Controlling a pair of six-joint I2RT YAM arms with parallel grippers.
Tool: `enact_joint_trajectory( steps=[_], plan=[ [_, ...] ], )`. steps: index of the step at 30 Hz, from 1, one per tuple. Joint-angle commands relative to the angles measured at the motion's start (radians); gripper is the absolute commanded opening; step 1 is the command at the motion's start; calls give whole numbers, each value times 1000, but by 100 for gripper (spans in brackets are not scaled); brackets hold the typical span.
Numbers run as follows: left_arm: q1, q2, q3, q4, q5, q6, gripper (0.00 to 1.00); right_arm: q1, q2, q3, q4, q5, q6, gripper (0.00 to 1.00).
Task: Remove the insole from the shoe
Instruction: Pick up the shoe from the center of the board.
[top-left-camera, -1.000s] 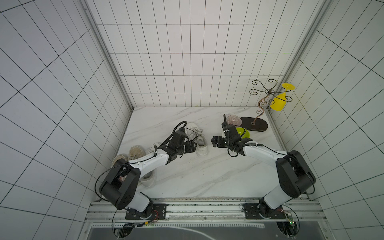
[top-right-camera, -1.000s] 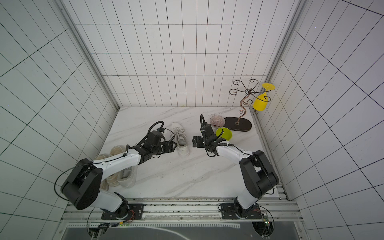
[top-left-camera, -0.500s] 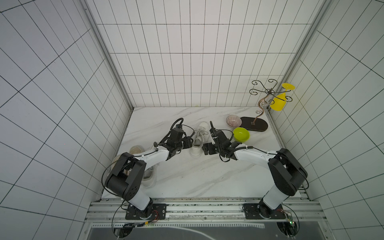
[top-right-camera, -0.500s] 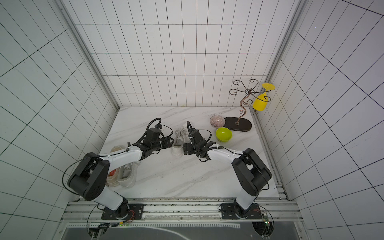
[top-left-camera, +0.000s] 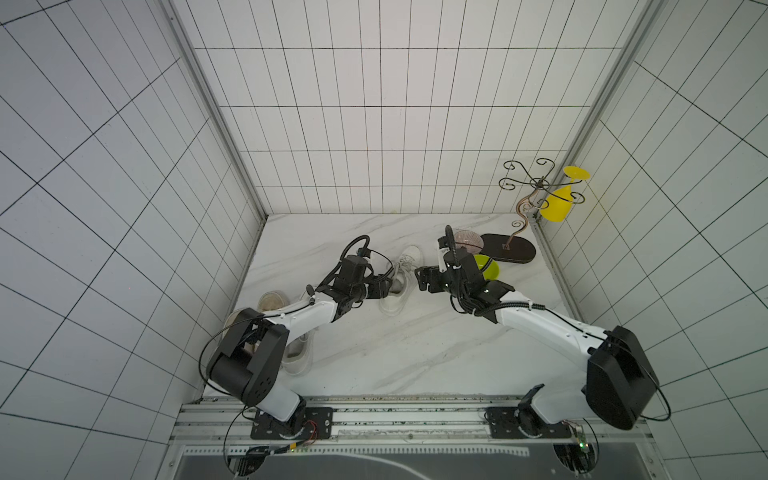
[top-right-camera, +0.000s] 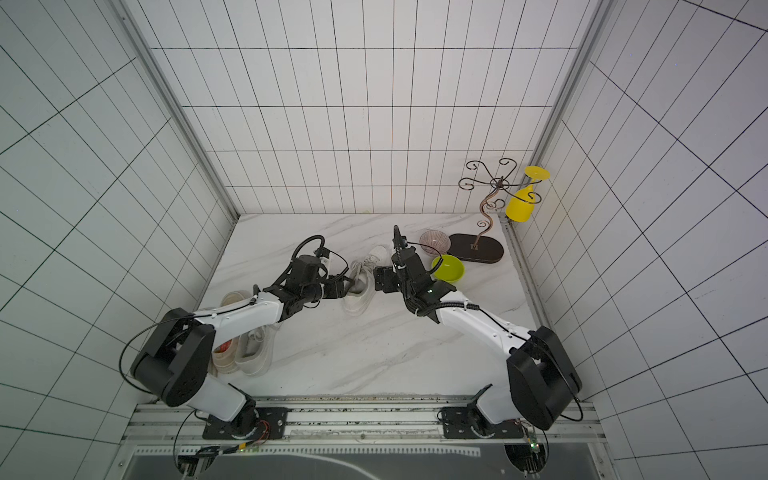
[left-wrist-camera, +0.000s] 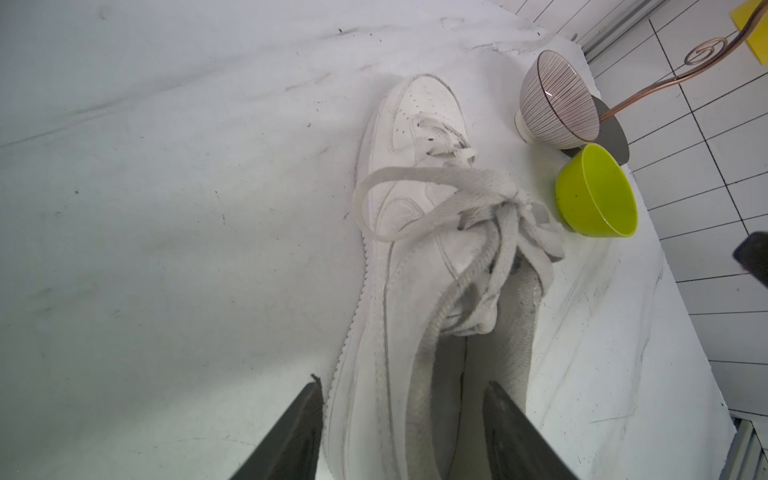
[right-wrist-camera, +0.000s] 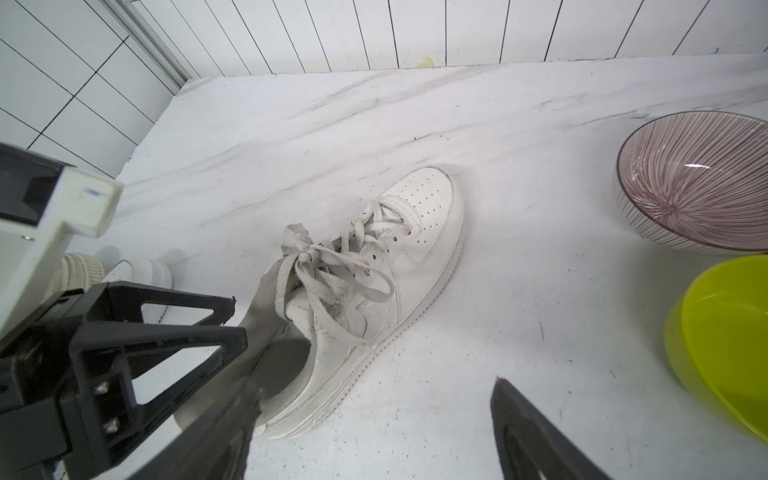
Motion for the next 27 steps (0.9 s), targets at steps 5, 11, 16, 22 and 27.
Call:
enact_joint_trajectory(
  steps=[5, 11, 16, 22, 27],
  plan=[
    [-6, 93, 56, -30, 49, 42, 50, -2, -19, -11, -8, -8, 14, 86],
    [-43, 127, 99, -78, 8, 75, 32, 0, 4, -4, 13, -90, 49, 77],
    [-90, 126, 116, -88, -30, 95, 27, 11, 37, 13, 38, -180, 78, 65],
    [-107, 119, 112, -68, -30, 87, 26, 23, 72, 30, 71, -224, 117, 58],
    [-112, 124, 113, -57, -13, 69, 26, 20, 119, 50, 78, -209, 202, 53]
  ],
)
